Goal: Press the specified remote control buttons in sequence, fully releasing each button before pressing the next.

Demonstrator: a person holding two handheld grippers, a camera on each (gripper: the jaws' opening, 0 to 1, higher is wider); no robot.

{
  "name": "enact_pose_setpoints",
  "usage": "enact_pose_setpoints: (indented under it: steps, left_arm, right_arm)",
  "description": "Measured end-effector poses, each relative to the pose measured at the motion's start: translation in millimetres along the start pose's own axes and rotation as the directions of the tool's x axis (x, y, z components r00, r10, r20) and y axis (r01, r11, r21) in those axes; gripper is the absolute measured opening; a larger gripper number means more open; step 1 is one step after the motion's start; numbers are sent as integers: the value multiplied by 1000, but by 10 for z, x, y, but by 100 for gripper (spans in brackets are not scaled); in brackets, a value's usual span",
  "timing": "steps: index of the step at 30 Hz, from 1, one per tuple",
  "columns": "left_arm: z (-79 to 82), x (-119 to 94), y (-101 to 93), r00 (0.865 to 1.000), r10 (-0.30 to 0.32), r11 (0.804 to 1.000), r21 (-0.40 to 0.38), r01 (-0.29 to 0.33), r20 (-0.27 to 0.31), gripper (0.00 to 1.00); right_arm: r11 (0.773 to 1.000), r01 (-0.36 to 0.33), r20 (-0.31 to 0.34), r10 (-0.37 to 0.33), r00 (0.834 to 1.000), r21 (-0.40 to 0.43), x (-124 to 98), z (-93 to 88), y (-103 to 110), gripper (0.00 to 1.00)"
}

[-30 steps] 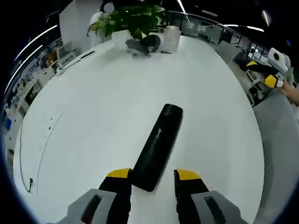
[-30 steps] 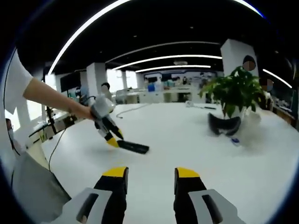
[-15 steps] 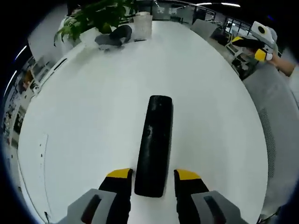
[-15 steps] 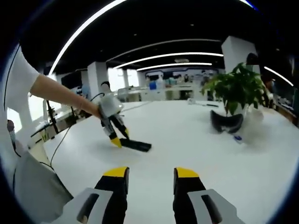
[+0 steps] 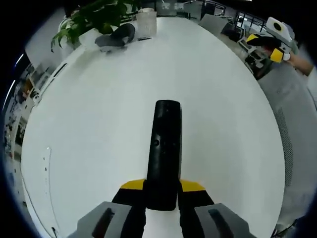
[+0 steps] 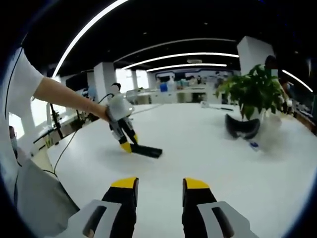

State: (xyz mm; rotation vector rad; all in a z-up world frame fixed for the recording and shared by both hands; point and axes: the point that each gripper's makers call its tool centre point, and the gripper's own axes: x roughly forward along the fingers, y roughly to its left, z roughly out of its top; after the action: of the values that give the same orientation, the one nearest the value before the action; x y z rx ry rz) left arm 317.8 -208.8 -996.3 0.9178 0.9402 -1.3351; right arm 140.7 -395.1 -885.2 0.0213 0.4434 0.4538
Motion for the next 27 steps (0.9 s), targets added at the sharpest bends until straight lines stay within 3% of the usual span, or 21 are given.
enact_pose_setpoints:
  steps: [9,14,27]
  left_arm:
    - [-12,-2,-250,999,-9,1000,30,10,-34,23]
    - [-14,-8,-315,1000,7,1000,-18,-8,-13,23]
    - [19,1,-671,1000,7,1000,-4,-7,-16,22]
  right_arm:
    - [1000,-15,-11,15,1000,-4,14,-15,24,31]
    - [999,-24,-14,23,1000,-30,10,-14,44,29]
    - [999,-37,-16,37,999,-29,8,-21,65,26]
